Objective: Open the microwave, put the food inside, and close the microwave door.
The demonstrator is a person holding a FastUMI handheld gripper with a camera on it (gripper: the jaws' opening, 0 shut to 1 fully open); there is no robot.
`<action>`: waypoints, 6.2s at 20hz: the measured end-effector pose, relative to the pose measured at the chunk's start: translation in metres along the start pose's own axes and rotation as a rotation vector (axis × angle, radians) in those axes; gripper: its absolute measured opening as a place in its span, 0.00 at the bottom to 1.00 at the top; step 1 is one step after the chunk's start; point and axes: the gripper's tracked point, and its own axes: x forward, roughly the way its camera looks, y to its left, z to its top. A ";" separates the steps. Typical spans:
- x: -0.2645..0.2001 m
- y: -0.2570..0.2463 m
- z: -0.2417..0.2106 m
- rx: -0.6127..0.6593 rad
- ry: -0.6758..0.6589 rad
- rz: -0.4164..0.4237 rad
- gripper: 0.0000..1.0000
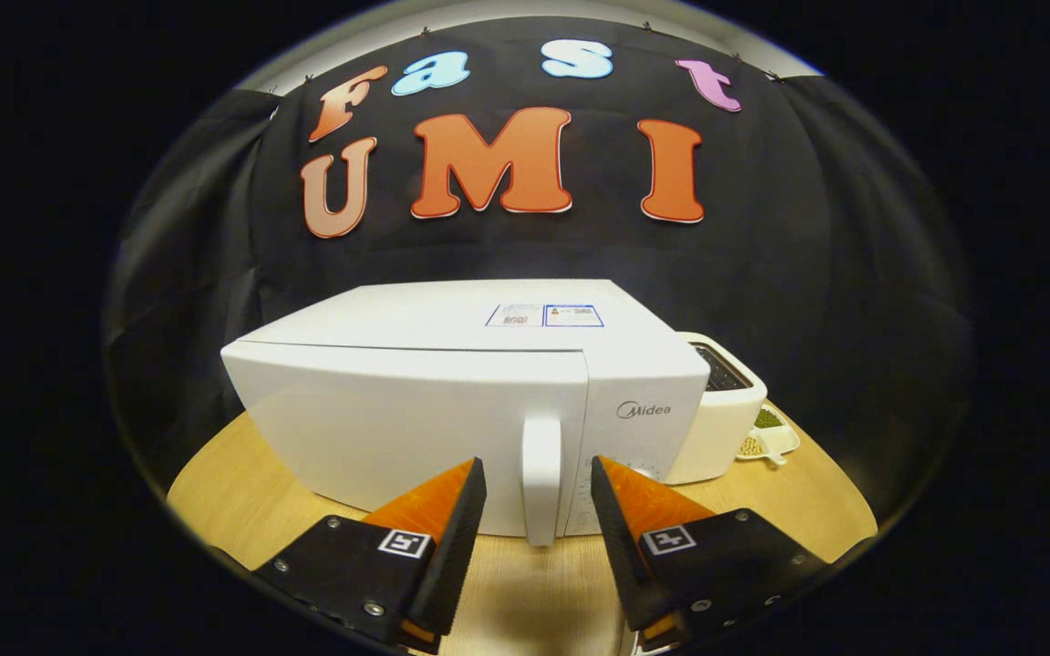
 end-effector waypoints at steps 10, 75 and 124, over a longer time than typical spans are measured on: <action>0.022 -0.004 -0.012 0.015 0.039 -0.095 0.23; -0.232 0.009 -0.103 -0.111 0.303 0.244 0.78; -0.116 -0.052 -0.055 0.764 0.413 0.348 0.14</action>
